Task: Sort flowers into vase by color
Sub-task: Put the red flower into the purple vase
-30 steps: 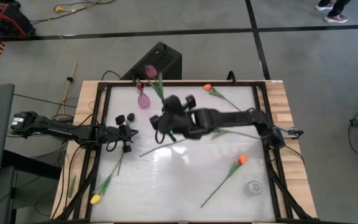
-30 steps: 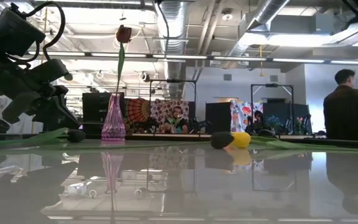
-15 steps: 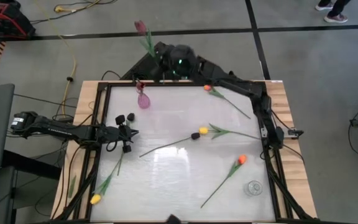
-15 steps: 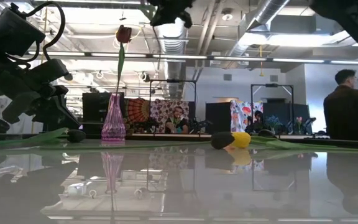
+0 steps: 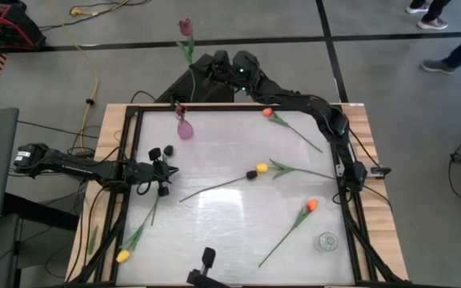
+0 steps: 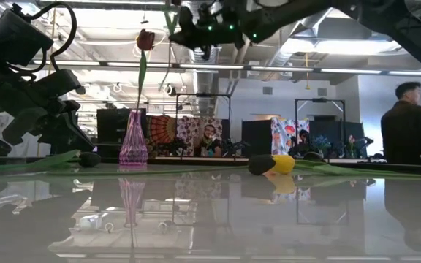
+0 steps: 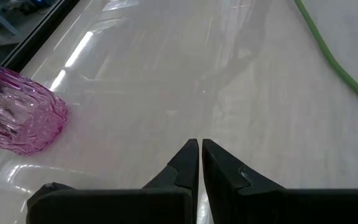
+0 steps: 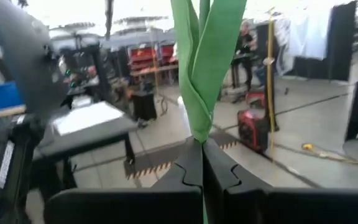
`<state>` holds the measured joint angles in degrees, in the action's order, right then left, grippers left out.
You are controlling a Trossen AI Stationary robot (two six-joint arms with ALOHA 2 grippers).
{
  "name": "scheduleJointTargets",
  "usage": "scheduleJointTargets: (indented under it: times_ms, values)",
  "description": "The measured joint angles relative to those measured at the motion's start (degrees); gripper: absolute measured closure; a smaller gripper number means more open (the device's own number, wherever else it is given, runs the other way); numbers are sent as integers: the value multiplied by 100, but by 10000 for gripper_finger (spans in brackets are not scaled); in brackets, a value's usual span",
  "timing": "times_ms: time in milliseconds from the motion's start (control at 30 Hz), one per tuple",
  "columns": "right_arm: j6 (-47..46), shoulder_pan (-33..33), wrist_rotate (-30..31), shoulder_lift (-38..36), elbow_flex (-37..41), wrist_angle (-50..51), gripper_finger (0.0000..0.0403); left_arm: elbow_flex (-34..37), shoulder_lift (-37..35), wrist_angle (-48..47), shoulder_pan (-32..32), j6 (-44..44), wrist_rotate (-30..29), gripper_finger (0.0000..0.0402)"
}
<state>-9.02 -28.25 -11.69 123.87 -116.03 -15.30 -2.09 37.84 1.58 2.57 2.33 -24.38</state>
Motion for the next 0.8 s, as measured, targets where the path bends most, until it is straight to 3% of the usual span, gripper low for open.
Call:
scheduleJointTargets:
  times_ms: [567, 800]
  values:
    - [163, 39, -1038, 604, -4, -730, 387, 1, 0, 0, -2, 0, 1, 391]
    - [192, 82, -1125, 591, -13, -953, 387, 2, 0, 0, 0, 0, 0, 391]
